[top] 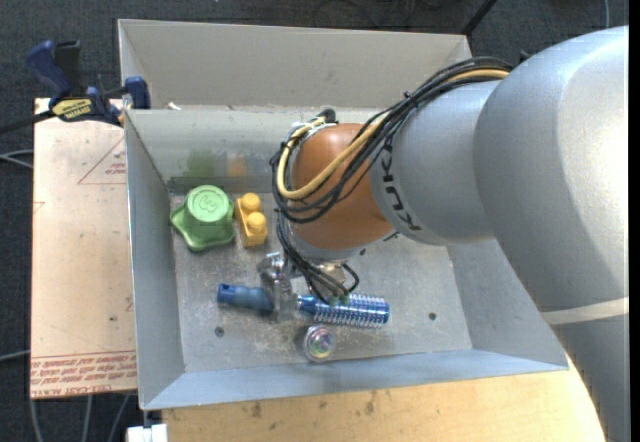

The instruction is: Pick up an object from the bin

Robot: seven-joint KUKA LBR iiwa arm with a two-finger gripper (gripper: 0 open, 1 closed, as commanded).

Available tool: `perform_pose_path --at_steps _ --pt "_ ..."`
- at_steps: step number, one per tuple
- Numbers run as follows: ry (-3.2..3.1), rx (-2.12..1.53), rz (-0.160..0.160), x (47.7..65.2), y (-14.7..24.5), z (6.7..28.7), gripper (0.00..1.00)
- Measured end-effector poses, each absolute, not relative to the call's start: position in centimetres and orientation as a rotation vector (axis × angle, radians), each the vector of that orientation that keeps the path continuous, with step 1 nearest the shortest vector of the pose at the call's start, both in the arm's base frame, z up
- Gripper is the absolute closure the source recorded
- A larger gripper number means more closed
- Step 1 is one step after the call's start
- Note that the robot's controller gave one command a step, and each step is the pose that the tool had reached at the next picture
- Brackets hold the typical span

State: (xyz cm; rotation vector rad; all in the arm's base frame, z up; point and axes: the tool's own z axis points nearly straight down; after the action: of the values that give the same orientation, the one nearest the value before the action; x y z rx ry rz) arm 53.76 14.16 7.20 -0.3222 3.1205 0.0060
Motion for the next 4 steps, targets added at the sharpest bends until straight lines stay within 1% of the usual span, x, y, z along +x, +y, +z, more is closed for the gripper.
perform_pose_path --at_steps 1,2,3,4 --pt "3.119 -0.321 0.004 53.8 14.0 7.2 0.0" --pt "3.124 -0.323 0.005 53.7 14.1 7.1 1.0" --pt "3.134 0.118 0.006 59.2 18.9 7.1 1.0" --pt "3.128 -0.305 0.002 53.5 19.1 10.2 1.0"
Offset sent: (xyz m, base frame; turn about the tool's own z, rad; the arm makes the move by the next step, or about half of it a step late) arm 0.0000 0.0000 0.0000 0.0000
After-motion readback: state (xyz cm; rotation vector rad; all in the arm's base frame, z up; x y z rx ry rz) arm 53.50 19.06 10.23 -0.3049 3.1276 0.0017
